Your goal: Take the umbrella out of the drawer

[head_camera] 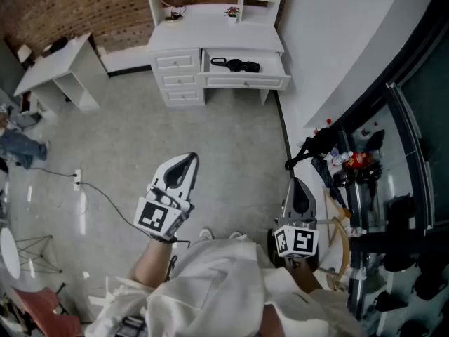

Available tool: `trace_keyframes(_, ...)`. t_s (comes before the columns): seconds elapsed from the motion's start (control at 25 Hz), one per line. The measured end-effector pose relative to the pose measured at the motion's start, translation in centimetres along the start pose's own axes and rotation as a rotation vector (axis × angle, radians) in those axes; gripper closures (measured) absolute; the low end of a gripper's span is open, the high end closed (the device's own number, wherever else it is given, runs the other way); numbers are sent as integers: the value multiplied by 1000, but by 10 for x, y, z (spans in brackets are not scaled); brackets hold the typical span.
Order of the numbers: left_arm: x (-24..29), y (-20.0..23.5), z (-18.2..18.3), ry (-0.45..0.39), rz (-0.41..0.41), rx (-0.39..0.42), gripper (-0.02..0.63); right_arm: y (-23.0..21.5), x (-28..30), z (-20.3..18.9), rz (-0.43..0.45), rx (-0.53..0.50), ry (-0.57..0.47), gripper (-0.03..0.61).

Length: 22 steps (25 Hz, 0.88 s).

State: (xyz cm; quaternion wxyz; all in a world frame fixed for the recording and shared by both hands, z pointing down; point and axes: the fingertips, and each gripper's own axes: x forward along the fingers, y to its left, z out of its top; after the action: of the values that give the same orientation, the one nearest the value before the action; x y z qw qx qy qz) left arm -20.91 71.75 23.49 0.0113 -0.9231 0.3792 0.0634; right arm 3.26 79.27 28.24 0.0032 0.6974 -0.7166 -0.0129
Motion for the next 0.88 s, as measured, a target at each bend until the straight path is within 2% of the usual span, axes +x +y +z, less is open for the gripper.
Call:
trace_keyframes(0.48,2,6,-2,2,-19,-8,589,7,4,-2,4,7,-3,561)
trace_keyframes(0.88,-4,24,-5,6,-25,-24,588,34,17,-1,41,-5,13,561)
